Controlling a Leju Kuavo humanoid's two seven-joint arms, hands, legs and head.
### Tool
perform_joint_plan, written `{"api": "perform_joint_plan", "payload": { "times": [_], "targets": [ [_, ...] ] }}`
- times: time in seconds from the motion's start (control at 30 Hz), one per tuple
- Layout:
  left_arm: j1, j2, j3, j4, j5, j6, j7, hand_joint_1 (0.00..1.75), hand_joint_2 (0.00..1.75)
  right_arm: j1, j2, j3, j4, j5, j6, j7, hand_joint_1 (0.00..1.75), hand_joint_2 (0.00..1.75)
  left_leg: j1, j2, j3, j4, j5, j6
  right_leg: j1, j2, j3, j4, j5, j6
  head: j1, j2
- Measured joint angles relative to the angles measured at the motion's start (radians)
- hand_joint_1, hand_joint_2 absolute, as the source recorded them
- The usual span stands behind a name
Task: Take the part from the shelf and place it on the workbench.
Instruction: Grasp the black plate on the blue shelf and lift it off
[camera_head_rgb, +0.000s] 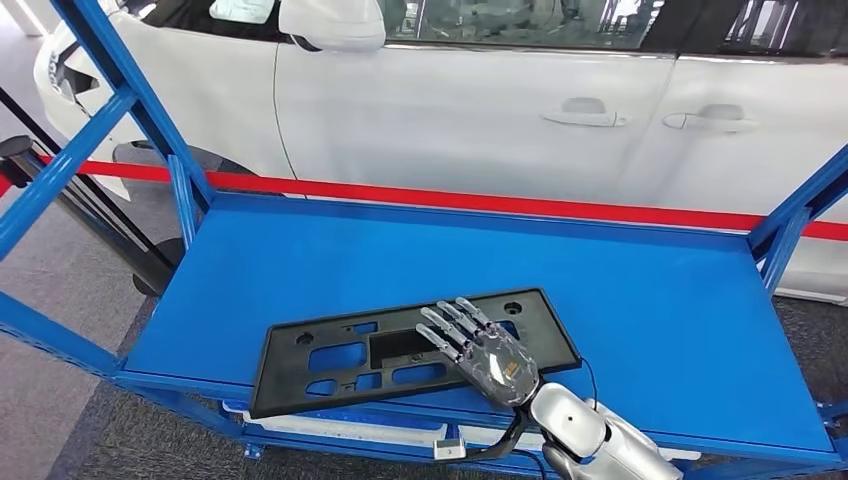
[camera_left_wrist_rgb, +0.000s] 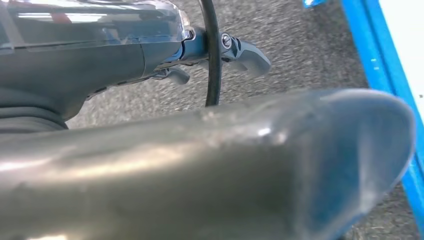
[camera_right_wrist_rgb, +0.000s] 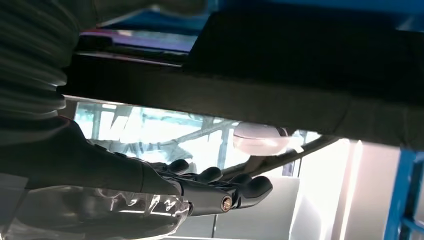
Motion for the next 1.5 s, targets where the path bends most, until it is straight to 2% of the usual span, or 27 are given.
{"api": "perform_joint_plan", "payload": {
  "times": [0.07, 0.1, 0.2, 0.27, 0.33, 0.37, 0.4, 0.43, 0.5, 0.57, 0.67, 0.73, 0.83, 0.87, 0.9, 0.93, 0.97, 1.03, 1.07, 1.17, 1.23, 1.27, 1.33, 1.37, 1.4, 1.43, 1.5],
  "targets": [
    [-0.002, 0.0, 0.0, 0.0, -0.004, -0.003, -0.001, 0.0, 0.0, -0.015, -0.001, -0.001, 0.011, 0.008, 0.027, 0.012, 1.75, 1.75, -0.003, 0.0, 0.017, -0.062, 0.021, 0.015, 0.002, 0.001, 0.0, 0.005, -0.005, 0.01, 0.0, 0.0],
    [-0.001, 0.0, 0.0, 0.0, -0.006, -0.004, -0.001, 0.0, 0.0, -0.022, -0.001, -0.001, 0.016, 0.013, 0.041, 0.018, 1.75, 1.75, -0.005, 0.0, 0.015, -0.063, 0.018, 0.025, 0.003, 0.002, 0.0, 0.006, -0.006, 0.015, 0.0, 0.0],
    [0.0, -0.002, 0.0, 0.0, -0.012, -0.004, -0.002, 0.0, 0.0, -0.037, -0.001, -0.001, 0.033, 0.025, 0.072, 0.032, 1.75, 1.75, 0.0, 0.001, 0.024, -0.072, 0.04, 0.049, 0.005, 0.003, -0.003, 0.021, -0.024, 0.03, 0.0, 0.0],
    [-0.003, -0.004, 0.0, 0.0, -0.013, -0.004, -0.003, 0.0, 0.0, -0.042, 0.001, -0.001, 0.042, 0.029, 0.084, 0.036, 1.75, 1.75, 0.003, 0.0, 0.025, -0.077, 0.045, 0.057, 0.0, 0.004, -0.04, 0.105, -0.077, 0.036, 0.0, 0.0],
    [-0.004, -0.004, 0.0, 0.0, -0.013, -0.004, -0.005, 0.0, 0.0, -0.043, 0.007, -0.001, 0.052, 0.033, 0.096, 0.04, 1.75, 1.75, 0.003, -0.001, 0.024, -0.077, 0.045, 0.059, -0.005, 0.005, -0.101, 0.234, -0.133, 0.041, 0.0, 0.0],
    [-0.003, -0.004, 0.0, 0.0, -0.013, -0.004, -0.005, 0.0, 0.0, -0.043, 0.01, -0.001, 0.056, 0.035, 0.102, 0.042, 1.75, 1.75, 0.003, -0.001, 0.025, -0.077, 0.044, 0.059, -0.007, 0.005, -0.122, 0.275, -0.141, 0.042, 0.0, 0.0],
    [-0.003, -0.004, 0.0, 0.0, -0.013, -0.004, -0.006, 0.0, 0.0, -0.044, 0.013, 0.0, 0.06, 0.036, 0.108, 0.044, 1.75, 1.75, 0.002, -0.002, 0.027, -0.076, 0.043, 0.058, -0.009, 0.005, -0.126, 0.279, -0.128, 0.043, 0.0, 0.0],
    [-0.002, -0.005, 0.001, 0.0, -0.013, -0.004, -0.007, 0.0, 0.0, -0.045, 0.016, 0.0, 0.063, 0.037, 0.112, 0.045, 1.75, 1.75, 0.002, -0.002, 0.03, -0.076, 0.041, 0.057, -0.01, 0.005, -0.111, 0.246, -0.099, 0.041, 0.0, 0.0],
    [-0.002, -0.007, 0.001, 0.0, -0.013, -0.005, -0.009, 0.0, 0.0, -0.05, 0.024, 0.001, 0.066, 0.037, 0.119, 0.047, 1.75, 1.75, 0.002, -0.004, 0.037, -0.076, 0.036, 0.052, -0.009, 0.0, -0.047, 0.114, -0.03, 0.031, 0.0, 0.0],
    [-0.002, -0.009, 0.003, 0.0, -0.013, -0.006, -0.011, 0.0, 0.0, -0.056, 0.035, 0.001, 0.07, 0.037, 0.126, 0.049, 1.75, 1.75, 0.0, -0.004, 0.038, -0.075, 0.032, 0.042, -0.002, -0.005, -0.003, 0.02, -0.006, 0.023, 0.0, 0.0],
    [-0.001, -0.01, 0.005, 0.0, -0.013, -0.006, -0.012, 0.0, 0.0, -0.06, 0.045, 0.001, 0.074, 0.037, 0.134, 0.052, 1.75, 1.75, 0.001, -0.001, 0.037, -0.077, 0.029, 0.024, 0.001, -0.004, 0.004, -0.003, -0.009, 0.017, 0.0, 0.0],
    [-0.001, -0.01, 0.006, 0.0, -0.013, -0.006, -0.014, 0.0, 0.0, -0.06, 0.046, 0.002, 0.075, 0.034, 0.143, 0.054, 1.75, 1.75, 0.002, 0.001, 0.023, -0.04, 0.0, 0.013, -0.004, -0.007, 0.012, -0.015, -0.005, 0.008, 0.0, 0.0],
    [0.001, -0.012, 0.012, 0.0, -0.013, -0.006, -0.016, 0.0, 0.0, -0.061, 0.045, 0.002, 0.075, 0.006, 0.172, 0.051, 1.75, 1.75, 0.003, 0.003, -0.061, 0.135, -0.092, 0.001, -0.003, -0.013, 0.016, -0.02, -0.005, 0.0, 0.0, 0.0],
    [0.004, -0.012, 0.017, 0.0, -0.013, -0.005, -0.016, 0.0, 0.0, -0.06, 0.045, 0.002, 0.073, -0.015, 0.18, 0.044, 1.75, 1.75, 0.003, 0.003, -0.085, 0.182, -0.106, -0.002, -0.002, -0.012, 0.016, -0.019, -0.005, -0.001, 0.0, 0.0],
    [0.007, -0.012, 0.021, 0.0, -0.013, -0.004, -0.017, 0.0, 0.0, -0.059, 0.045, 0.002, 0.07, -0.039, 0.186, 0.034, 1.75, 1.75, 0.004, 0.003, -0.093, 0.199, -0.102, -0.003, -0.001, -0.012, 0.017, -0.019, -0.006, -0.001, 0.0, 0.0],
    [0.009, -0.012, 0.024, 0.0, -0.012, -0.002, -0.018, 0.0, 0.0, -0.057, 0.044, 0.002, 0.066, -0.061, 0.19, 0.024, 1.75, 1.75, 0.004, 0.003, -0.083, 0.176, -0.079, -0.004, -0.001, -0.01, 0.019, -0.018, -0.006, 0.0, 0.0, 0.0],
    [0.01, -0.011, 0.027, 0.0, -0.012, 0.0, -0.019, 0.0, 0.0, -0.056, 0.043, 0.002, 0.06, -0.083, 0.193, 0.014, 1.75, 1.75, 0.005, 0.003, -0.054, 0.118, -0.044, -0.003, -0.001, -0.009, 0.021, -0.017, -0.008, 0.001, 0.0, 0.0],
    [0.01, -0.012, 0.032, 0.0, -0.01, 0.004, -0.021, 0.0, 0.0, -0.051, 0.031, 0.002, 0.039, -0.155, 0.2, -0.023, 1.75, 1.75, 0.006, -0.002, 0.01, -0.012, 0.011, 0.003, 0.001, -0.005, 0.023, -0.01, -0.013, 0.009, 0.0, 0.0],
    [0.011, -0.013, 0.037, 0.0, -0.007, 0.007, -0.023, 0.0, 0.0, -0.044, 0.019, 0.002, 0.019, -0.22, 0.205, -0.058, 1.75, 1.75, 0.006, -0.004, 0.029, -0.052, 0.023, 0.009, 0.003, -0.003, 0.024, -0.006, -0.016, 0.014, 0.0, 0.0],
    [0.016, -0.016, 0.054, 0.0, 0.002, 0.013, -0.033, 0.0, 0.0, 0.0, -0.053, 0.002, -0.106, -0.524, 0.219, -0.21, 1.75, 1.75, 0.005, -0.006, 0.039, -0.071, 0.026, 0.033, 0.007, -0.002, 0.03, -0.005, -0.02, 0.027, 0.0, 0.0],
    [0.019, -0.019, 0.067, 0.0, 0.004, 0.016, -0.038, 0.0, 0.0, 0.042, -0.102, 0.002, -0.226, -0.769, 0.23, -0.301, 1.75, 1.75, 0.007, -0.007, 0.045, -0.078, 0.032, 0.046, 0.005, -0.001, 0.022, 0.022, -0.045, 0.036, 0.0, 0.0],
    [0.019, -0.02, 0.073, 0.0, 0.005, 0.018, -0.04, 0.0, 0.0, 0.063, -0.116, 0.001, -0.281, -0.87, 0.238, -0.33, 1.75, 1.75, 0.008, -0.007, 0.047, -0.081, 0.036, 0.052, 0.002, 0.0, 0.006, 0.061, -0.073, 0.04, 0.0, 0.0],
    [0.02, -0.02, 0.083, 0.0, 0.005, 0.021, -0.041, 0.0, 0.0, 0.107, -0.123, -0.005, -0.366, -1.016, 0.263, -0.365, 1.75, 1.75, 0.007, -0.006, 0.043, -0.082, 0.038, 0.055, -0.003, 0.004, -0.051, 0.189, -0.139, 0.045, 0.0, 0.0],
    [0.021, -0.02, 0.089, 0.0, 0.005, 0.022, -0.041, 0.0, 0.0, 0.127, -0.12, -0.01, -0.401, -1.073, 0.28, -0.38, 1.75, 1.75, 0.006, -0.005, 0.041, -0.081, 0.038, 0.056, -0.005, 0.004, -0.078, 0.245, -0.159, 0.046, 0.0, 0.0],
    [0.022, -0.02, 0.094, 0.0, 0.005, 0.023, -0.041, 0.0, 0.0, 0.145, -0.116, -0.014, -0.433, -1.126, 0.297, -0.394, 1.75, 1.75, 0.005, -0.005, 0.039, -0.081, 0.038, 0.056, -0.006, 0.005, -0.092, 0.274, -0.161, 0.047, 0.0, 0.0],
    [0.022, -0.02, 0.099, 0.0, 0.005, 0.023, -0.042, 0.0, 0.0, 0.16, -0.111, -0.017, -0.463, -1.169, 0.31, -0.405, 1.75, 1.75, 0.005, -0.004, 0.039, -0.081, 0.038, 0.055, -0.007, 0.005, -0.087, 0.263, -0.142, 0.046, 0.0, 0.0],
    [0.023, -0.02, 0.105, 0.0, 0.005, 0.023, -0.042, 0.0, 0.0, 0.181, -0.104, -0.025, -0.507, -1.211, 0.322, -0.412, 1.75, 1.75, 0.004, -0.003, 0.041, -0.08, 0.036, 0.053, -0.007, 0.002, -0.031, 0.145, -0.072, 0.039, 0.0, 0.0]
  ]
}}
